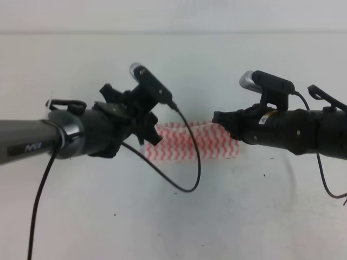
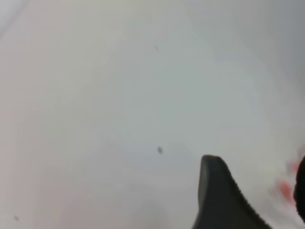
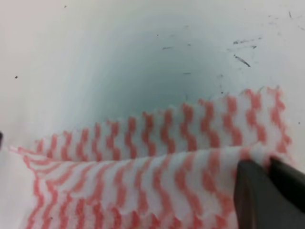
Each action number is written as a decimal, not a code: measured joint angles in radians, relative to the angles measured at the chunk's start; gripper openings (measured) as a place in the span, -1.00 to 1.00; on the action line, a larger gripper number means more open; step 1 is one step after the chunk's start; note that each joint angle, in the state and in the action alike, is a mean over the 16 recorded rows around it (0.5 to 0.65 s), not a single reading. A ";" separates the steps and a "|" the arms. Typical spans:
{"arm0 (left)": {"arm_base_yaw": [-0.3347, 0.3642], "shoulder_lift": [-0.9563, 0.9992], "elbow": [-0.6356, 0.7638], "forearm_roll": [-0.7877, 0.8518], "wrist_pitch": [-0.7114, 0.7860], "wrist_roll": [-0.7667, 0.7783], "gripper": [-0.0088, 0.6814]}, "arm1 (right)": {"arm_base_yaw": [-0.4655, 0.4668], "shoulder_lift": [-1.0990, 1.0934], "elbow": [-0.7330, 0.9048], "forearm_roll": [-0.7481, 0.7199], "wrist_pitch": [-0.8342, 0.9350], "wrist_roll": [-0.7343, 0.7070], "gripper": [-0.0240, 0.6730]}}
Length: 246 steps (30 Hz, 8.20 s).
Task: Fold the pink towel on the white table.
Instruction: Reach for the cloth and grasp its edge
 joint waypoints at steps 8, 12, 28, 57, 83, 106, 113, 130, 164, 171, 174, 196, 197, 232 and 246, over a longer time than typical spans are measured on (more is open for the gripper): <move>-0.001 -0.025 -0.063 -0.094 -0.069 0.011 -0.12 | 0.000 0.002 0.000 -0.001 0.004 0.001 -0.98; -0.007 -0.062 -0.054 -0.178 -0.086 0.035 -0.21 | 0.000 0.003 0.001 -0.002 0.006 0.001 -0.98; -0.040 -0.165 0.142 -0.329 0.100 0.069 -0.90 | 0.001 0.005 0.001 -0.012 0.006 0.001 -0.98; 0.071 -0.071 0.096 -0.318 0.411 0.117 -0.98 | 0.001 0.005 0.001 -0.017 0.016 0.002 -0.98; 0.079 -0.018 0.104 -0.338 0.581 0.205 -0.98 | 0.001 0.005 0.001 -0.019 0.018 0.002 -0.98; 0.079 0.019 0.059 -0.335 0.695 0.249 -0.98 | 0.000 0.003 0.000 -0.020 0.018 0.001 -0.98; 0.079 0.033 0.028 -0.335 0.706 0.248 -0.98 | 0.000 0.002 0.000 -0.020 0.016 0.001 -0.98; 0.079 0.007 0.023 -0.145 0.787 0.129 -0.98 | 0.000 -0.001 0.000 -0.025 -0.005 0.000 -0.98; 0.079 0.101 -0.022 -0.333 0.738 0.374 -0.98 | 0.000 0.002 0.000 -0.026 0.001 0.000 -0.98; 0.079 0.106 -0.043 -0.335 0.732 0.384 -0.98 | 0.000 0.015 0.000 -0.025 0.000 0.000 -0.98; 0.079 0.112 -0.053 -0.337 0.732 0.386 -0.98 | 0.000 0.022 0.000 -0.025 -0.004 0.000 -0.98; 0.079 0.111 -0.074 -0.284 0.775 0.329 -0.98 | 0.001 0.035 0.000 -0.025 -0.066 0.000 -0.98; 0.079 0.110 -0.074 -0.276 0.780 0.322 -0.98 | 0.001 0.035 0.000 -0.025 -0.068 0.000 -0.98; 0.079 0.175 -0.086 -0.326 0.789 0.475 -0.98 | 0.001 0.038 0.000 -0.025 -0.080 0.000 -0.98; 0.079 0.183 -0.119 -0.325 0.746 0.487 -0.98 | 0.001 0.039 0.000 -0.024 -0.081 0.000 -0.97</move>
